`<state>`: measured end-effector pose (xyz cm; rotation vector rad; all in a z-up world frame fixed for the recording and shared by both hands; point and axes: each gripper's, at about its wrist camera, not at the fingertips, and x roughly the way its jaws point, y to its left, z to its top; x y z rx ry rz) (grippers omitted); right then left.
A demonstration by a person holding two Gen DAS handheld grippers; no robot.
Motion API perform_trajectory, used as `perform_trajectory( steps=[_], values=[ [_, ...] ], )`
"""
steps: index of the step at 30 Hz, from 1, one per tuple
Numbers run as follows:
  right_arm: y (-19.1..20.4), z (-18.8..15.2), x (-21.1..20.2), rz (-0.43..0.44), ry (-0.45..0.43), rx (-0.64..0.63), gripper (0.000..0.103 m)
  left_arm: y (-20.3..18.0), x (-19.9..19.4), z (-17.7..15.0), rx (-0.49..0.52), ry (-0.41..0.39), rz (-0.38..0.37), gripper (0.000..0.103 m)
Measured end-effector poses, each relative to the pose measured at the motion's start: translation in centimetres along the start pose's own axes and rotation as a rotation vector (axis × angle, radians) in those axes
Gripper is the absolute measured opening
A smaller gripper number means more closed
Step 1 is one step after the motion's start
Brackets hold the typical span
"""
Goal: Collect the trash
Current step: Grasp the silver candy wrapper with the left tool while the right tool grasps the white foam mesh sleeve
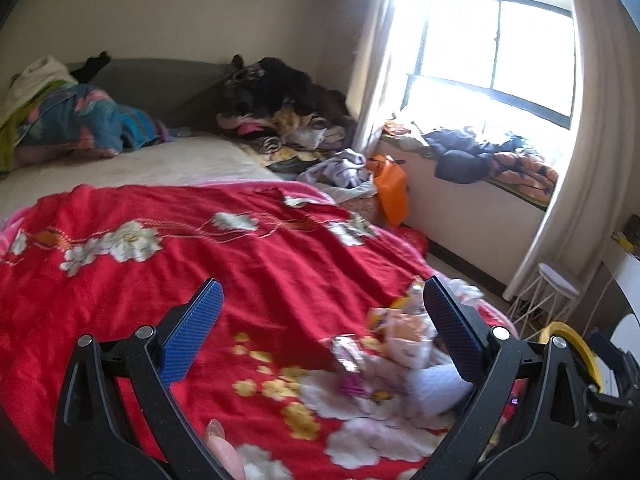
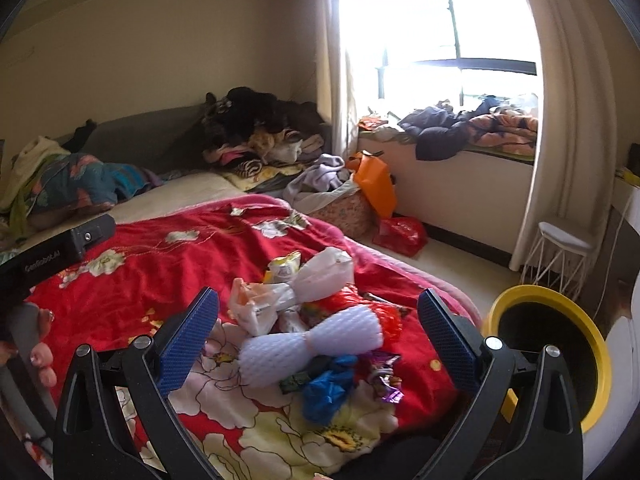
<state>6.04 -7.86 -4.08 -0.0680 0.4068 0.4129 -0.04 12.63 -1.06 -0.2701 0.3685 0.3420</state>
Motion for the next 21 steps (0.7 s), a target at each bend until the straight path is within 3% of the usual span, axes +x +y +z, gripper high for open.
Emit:
perform_trajectory(
  steps=[7, 16, 21],
  values=[
    [-1.4, -0.3, 4.1, -0.044, 0.110, 0.064, 0.097, 2.4, 3.2, -1.2, -0.012, 0.100, 0.006, 0.092],
    [-4.3, -2.1, 9.1, -0.118, 0.253, 0.145, 0.094, -0.3, 7.7, -4.0, 0.022, 0.262, -0.103, 0.092],
    [-5.4, -2.6, 11.4, -0.114, 0.328, 0.206, 0.081, -0.8, 10.0, -5.5, 0.009, 0.341, -0.125, 0.075]
  ],
)
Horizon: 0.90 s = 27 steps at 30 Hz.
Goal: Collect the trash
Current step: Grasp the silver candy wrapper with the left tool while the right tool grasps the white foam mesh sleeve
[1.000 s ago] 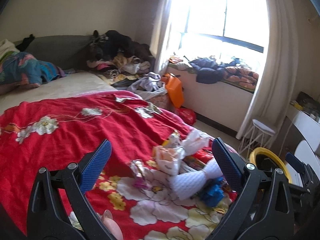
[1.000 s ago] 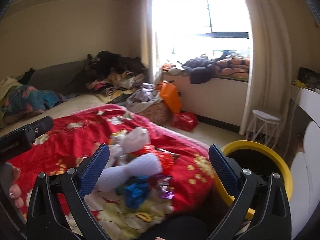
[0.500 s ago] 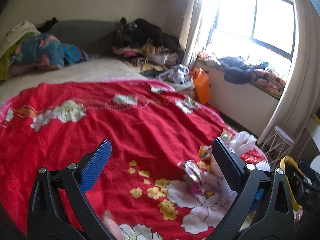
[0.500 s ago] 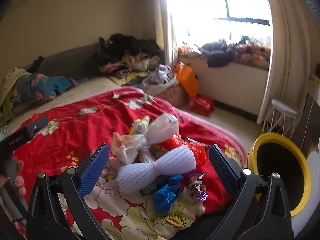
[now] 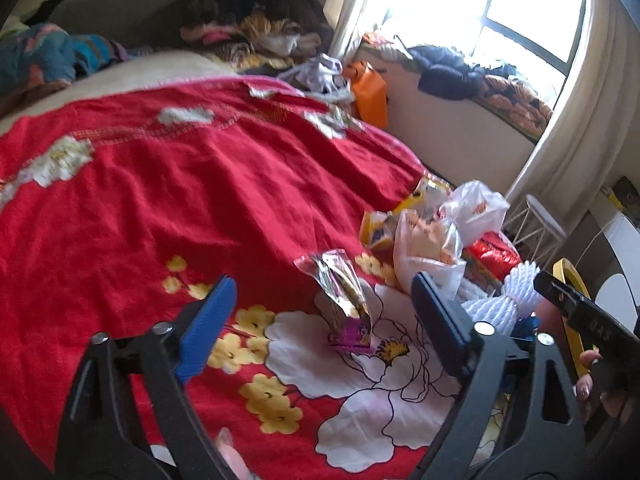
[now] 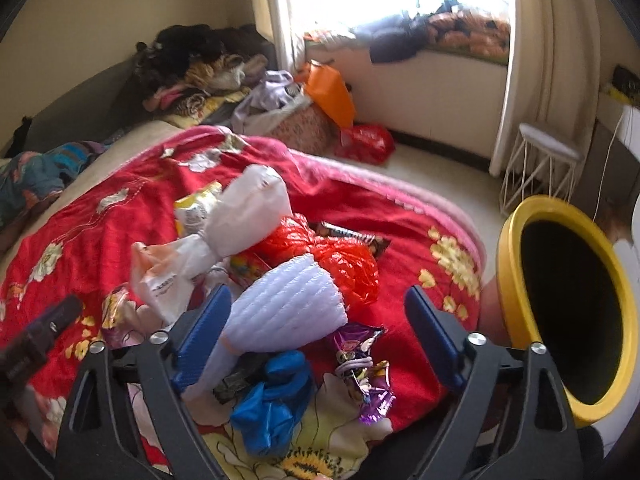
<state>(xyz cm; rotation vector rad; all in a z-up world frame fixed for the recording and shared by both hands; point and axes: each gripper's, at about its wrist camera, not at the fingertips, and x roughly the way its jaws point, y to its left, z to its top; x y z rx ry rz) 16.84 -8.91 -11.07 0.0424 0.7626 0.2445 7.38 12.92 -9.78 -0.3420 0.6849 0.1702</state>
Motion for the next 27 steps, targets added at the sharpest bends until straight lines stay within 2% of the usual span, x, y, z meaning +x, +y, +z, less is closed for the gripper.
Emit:
perform_trajectory(
  steps=[4, 7, 8, 11, 15, 21, 27],
  values=[
    [0.2, 0.2, 1.3, 0.013, 0.044, 0.007, 0.073, 0.3, 1.4, -0.5, -0.022, 0.041, -0.026, 0.065],
    [0.5, 0.2, 1.3, 0.029, 0.047, -0.005, 0.056, 0.4, 2.2, -0.7, -0.033, 0.071, -0.050, 0.055],
    [0.5, 0.3, 1.3, 0.037, 0.044, -0.011, 0.044, 0.3, 2.3, -0.7, -0.036, 0.080, -0.057, 0.051],
    [0.8, 0.5, 0.8, 0.063, 0.039, -0.027, 0.024, -0.1, 2.9, -1.0, -0.035, 0.110, -0.078, 0.034],
    [1.0, 0.5, -0.3, 0.095, 0.014, -0.040, 0.014, -0.4, 3.7, -1.2, -0.032, 0.142, -0.088, 0.018],
    [1.4, 1.1, -2.6, 0.159, -0.044, -0.058, 0.013, -0.1, 3.4, -1.2, -0.054, 0.148, -0.107, 0.016],
    [1.6, 2.2, -5.6, 0.203, -0.132, -0.070, 0.013, 0.1, 1.0, -0.3, -0.058, 0.088, -0.127, 0.015]
  ],
)
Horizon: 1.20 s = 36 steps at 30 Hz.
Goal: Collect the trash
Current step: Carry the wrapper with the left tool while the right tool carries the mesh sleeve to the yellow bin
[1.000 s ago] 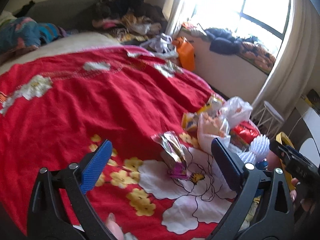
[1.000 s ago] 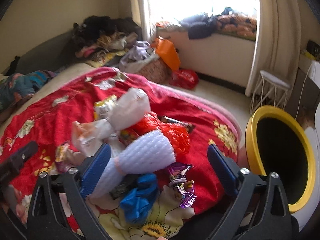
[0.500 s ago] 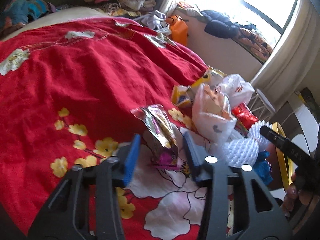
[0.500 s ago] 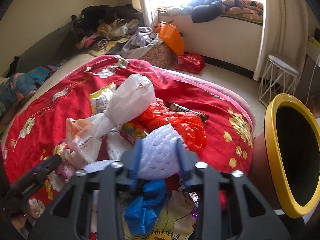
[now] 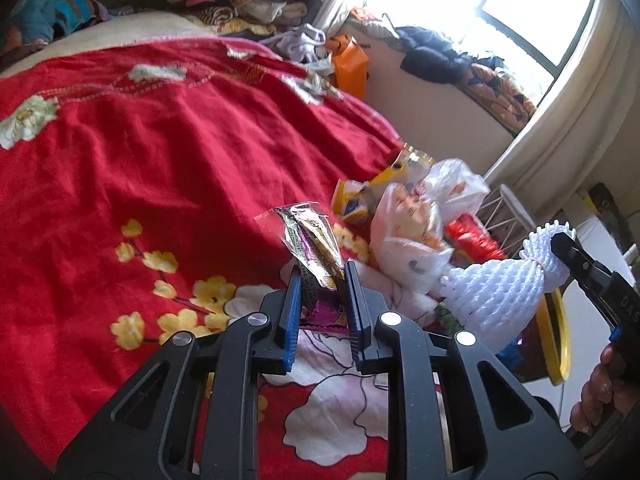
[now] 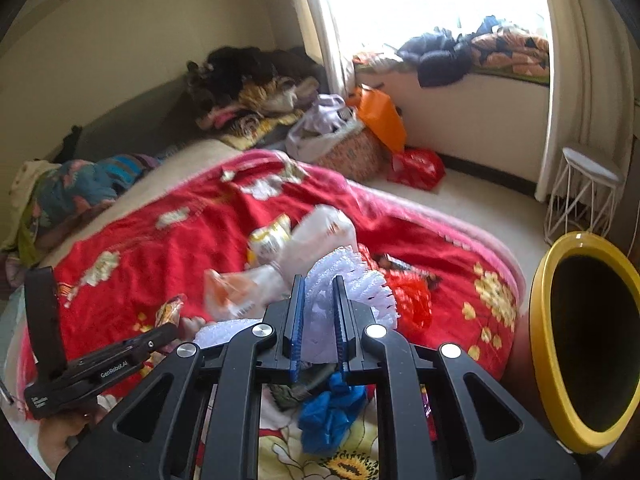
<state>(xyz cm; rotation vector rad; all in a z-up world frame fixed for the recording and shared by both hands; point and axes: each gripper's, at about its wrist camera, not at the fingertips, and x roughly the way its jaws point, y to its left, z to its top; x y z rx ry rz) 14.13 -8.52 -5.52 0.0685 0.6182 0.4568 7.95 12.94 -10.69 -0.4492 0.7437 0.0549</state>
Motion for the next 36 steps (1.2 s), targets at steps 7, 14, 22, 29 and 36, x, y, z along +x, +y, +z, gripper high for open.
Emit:
perform_trajectory(
  steps=[7, 14, 22, 29, 36],
  values=[
    [-0.7, 1.3, -2.1, -0.022, -0.060, 0.001, 0.013, -1.6, -2.5, 1.3, 0.051, -0.060, -0.016, 0.015],
    [-2.4, 1.7, -3.9, -0.057, -0.097, 0.030, 0.013, -4.4, -3.7, 2.0, 0.104, -0.076, -0.061, 0.015],
    [-4.8, 1.9, -6.0, -0.108, -0.140, 0.058, 0.013, -8.5, -4.2, 2.3, 0.183, -0.080, -0.118, 0.015],
    [-7.1, 1.6, -7.4, -0.173, -0.163, 0.073, 0.013, -11.6, -3.9, 2.0, 0.244, -0.074, -0.165, 0.015],
    [-9.5, 1.5, -8.4, -0.230, -0.183, 0.112, 0.013, -14.6, -3.6, 1.2, 0.299, -0.055, -0.199, 0.015]
  ],
)
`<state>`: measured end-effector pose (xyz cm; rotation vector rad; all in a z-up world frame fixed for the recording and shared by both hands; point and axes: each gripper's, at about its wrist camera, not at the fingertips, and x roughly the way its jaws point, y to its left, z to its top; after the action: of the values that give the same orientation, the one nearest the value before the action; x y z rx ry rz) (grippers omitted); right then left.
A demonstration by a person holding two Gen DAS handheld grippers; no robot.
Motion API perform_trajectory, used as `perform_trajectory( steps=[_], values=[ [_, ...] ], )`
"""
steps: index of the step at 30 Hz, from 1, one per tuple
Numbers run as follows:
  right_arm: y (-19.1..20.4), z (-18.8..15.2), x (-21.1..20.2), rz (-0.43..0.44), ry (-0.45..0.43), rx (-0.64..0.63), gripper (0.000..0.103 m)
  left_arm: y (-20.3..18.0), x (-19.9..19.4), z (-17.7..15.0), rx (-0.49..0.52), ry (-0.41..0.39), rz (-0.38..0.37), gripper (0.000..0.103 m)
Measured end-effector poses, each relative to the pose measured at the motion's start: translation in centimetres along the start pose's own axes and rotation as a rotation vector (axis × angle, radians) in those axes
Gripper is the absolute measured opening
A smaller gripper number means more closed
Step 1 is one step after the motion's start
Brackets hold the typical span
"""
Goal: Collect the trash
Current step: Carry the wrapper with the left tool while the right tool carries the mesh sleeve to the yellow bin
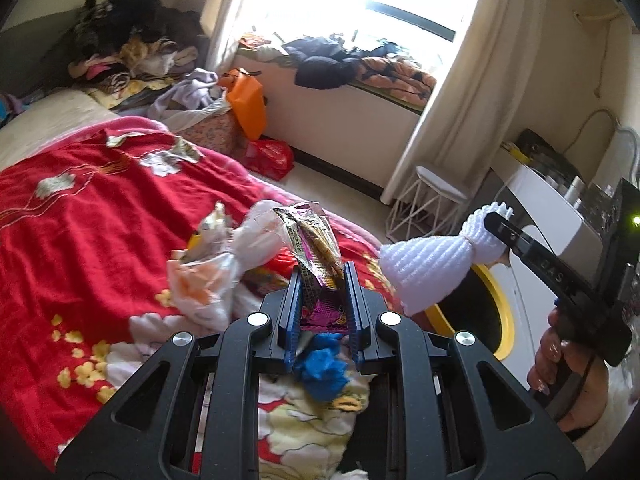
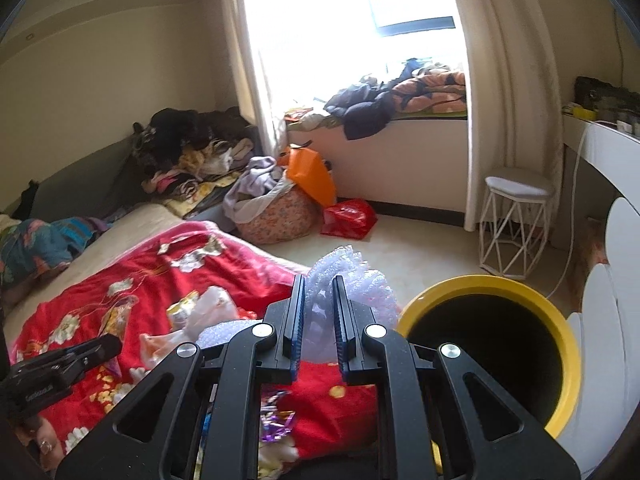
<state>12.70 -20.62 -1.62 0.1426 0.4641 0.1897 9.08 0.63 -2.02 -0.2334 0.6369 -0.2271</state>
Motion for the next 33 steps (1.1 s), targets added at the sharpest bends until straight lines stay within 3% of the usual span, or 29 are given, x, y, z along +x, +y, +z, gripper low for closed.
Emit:
perform_trajectory(
  steps=[9, 23, 33],
  values=[
    [-3.5, 0.3, -0.3, -0.079, -0.035, 0.026, 0.013, -3.3, 1.2, 0.0, 0.046, 0.021, -0.043, 0.015],
    [-10.5, -0.1, -0.9, -0.281, -0.069, 0.079, 0.013, -9.9, 4.8, -0.8, 0.139, 0.077, -0.127, 0.015],
    [-16.1, -2.3, 0.2, -0.408, -0.007, 0.107, 0.013, -14.7, 9.0, -2.1, 0.195, 0.145, -0.182, 0.015]
  ],
)
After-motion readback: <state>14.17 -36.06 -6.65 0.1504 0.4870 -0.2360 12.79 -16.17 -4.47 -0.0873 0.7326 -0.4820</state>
